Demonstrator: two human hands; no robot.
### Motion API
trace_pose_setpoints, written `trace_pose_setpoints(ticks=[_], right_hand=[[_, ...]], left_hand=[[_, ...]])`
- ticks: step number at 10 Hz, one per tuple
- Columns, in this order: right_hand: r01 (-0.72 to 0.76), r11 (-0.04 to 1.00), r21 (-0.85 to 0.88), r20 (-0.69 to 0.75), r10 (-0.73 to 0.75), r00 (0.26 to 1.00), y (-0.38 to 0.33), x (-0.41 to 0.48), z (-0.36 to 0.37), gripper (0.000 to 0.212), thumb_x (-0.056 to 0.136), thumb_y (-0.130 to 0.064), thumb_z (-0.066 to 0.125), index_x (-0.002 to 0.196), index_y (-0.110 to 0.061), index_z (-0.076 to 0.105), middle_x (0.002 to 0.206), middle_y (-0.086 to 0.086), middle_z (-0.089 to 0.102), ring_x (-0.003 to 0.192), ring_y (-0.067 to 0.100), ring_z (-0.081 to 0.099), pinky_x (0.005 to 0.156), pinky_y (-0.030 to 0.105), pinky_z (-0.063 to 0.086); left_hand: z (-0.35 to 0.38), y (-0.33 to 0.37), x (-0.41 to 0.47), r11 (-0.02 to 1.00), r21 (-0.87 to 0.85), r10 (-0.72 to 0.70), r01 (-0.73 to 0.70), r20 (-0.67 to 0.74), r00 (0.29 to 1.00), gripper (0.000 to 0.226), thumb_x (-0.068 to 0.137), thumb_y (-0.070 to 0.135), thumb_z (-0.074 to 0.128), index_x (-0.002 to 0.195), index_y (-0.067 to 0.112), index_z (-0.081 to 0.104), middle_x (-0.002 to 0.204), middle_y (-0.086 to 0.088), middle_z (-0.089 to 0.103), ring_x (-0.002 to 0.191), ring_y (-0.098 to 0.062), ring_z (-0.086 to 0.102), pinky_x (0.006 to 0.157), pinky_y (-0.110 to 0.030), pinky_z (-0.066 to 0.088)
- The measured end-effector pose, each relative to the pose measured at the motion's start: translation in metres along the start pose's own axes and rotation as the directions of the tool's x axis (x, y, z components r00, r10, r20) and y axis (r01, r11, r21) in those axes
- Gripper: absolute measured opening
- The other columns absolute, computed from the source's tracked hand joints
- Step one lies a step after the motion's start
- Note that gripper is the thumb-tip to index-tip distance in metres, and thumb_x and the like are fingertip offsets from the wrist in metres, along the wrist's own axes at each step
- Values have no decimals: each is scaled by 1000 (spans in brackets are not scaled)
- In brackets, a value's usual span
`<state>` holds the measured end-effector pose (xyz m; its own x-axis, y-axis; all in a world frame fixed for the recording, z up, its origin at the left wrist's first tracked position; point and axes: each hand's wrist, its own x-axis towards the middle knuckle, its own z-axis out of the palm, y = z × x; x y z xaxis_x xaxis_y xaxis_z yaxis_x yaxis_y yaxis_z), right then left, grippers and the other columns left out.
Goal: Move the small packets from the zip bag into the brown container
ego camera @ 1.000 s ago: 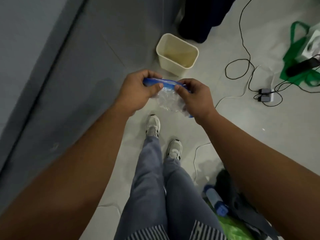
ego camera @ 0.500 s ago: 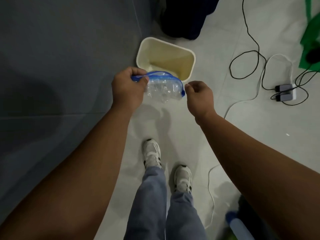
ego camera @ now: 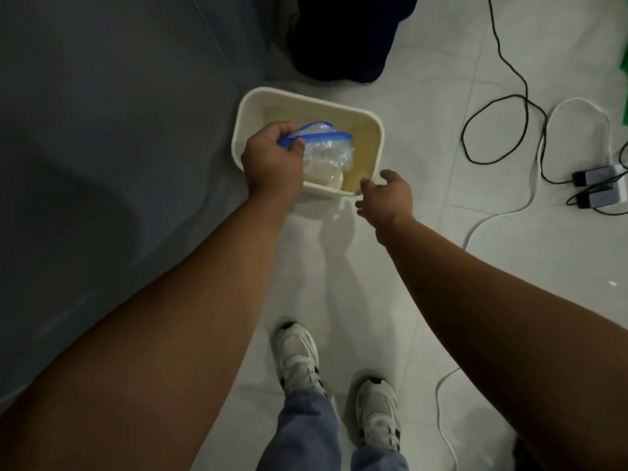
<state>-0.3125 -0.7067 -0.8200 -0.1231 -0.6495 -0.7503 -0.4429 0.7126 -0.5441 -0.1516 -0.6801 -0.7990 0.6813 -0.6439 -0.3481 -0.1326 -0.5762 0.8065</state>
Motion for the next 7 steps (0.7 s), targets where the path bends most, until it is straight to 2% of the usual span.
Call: trace_pose_setpoints(ticks=[1, 2, 3, 4, 5, 6, 7], right_hand=[[-3, 996, 88, -28, 5, 1000, 1, 6, 1, 10, 94, -13, 59, 103, -15, 63, 82, 6, 70, 78, 31, 75, 82, 48, 62], [12, 994, 111, -57, -6, 998, 2, 6, 2, 21, 93, -7, 58, 80, -24, 56, 77, 11, 70, 75, 32, 75, 77, 48, 63], [6, 996, 85, -59, -1, 998, 1, 5, 3, 23, 91, -6, 56, 77, -24, 57, 80, 14, 72, 75, 32, 74, 76, 48, 63], [22, 999, 29, -68, -20, 997, -3, 1, 6, 17, 90, -13, 55, 103, -19, 65, 98, 15, 72, 90, 34, 72, 84, 48, 61], [11, 993, -117, -70, -19, 997, -13, -19, 1, 57, 97, -23, 54, 151, -14, 38, 136, 13, 59, 119, 32, 61, 92, 35, 52], [68, 983, -172, -108, -88, 990, -18, -50, -10, 57, 99, -23, 54, 151, -12, 34, 142, 14, 50, 119, 31, 57, 84, 32, 45], [177, 949, -261, -15, -187, 982, -28, -109, -25, 50, 97, -22, 55, 145, -13, 43, 138, 15, 50, 115, 31, 57, 87, 31, 43]], left_hand=[[12, -8, 10, 991, 116, 56, -62, 61, 997, 23, 85, 15, 71, 108, 17, 74, 100, 7, 71, 96, -12, 67, 88, -18, 52], [18, -13, 14, 947, 295, 75, -125, 175, 982, 32, 89, 18, 69, 121, 18, 70, 113, 2, 71, 105, -15, 65, 86, -12, 43], [13, -16, 12, 898, 411, 78, -157, 203, 976, 41, 92, 17, 65, 132, 21, 63, 122, -4, 69, 113, -22, 63, 98, -23, 45], [1, -13, -1, 900, 409, 97, -152, 152, 984, 39, 93, 14, 60, 132, 20, 64, 117, -9, 70, 111, -25, 63, 96, -25, 45], [-12, -6, -23, 910, 384, 107, -159, 153, 982, 37, 93, 15, 60, 129, 18, 65, 115, -11, 71, 108, -26, 65, 95, -29, 49], [-29, 9, -55, 932, 320, 121, -169, 163, 979, 36, 93, 17, 61, 129, 15, 64, 119, -9, 70, 112, -25, 64, 97, -35, 51], [-54, 33, -92, 931, 331, 119, -155, 128, 985, 36, 94, 17, 60, 130, 15, 63, 122, -8, 69, 113, -26, 63, 96, -33, 48]])
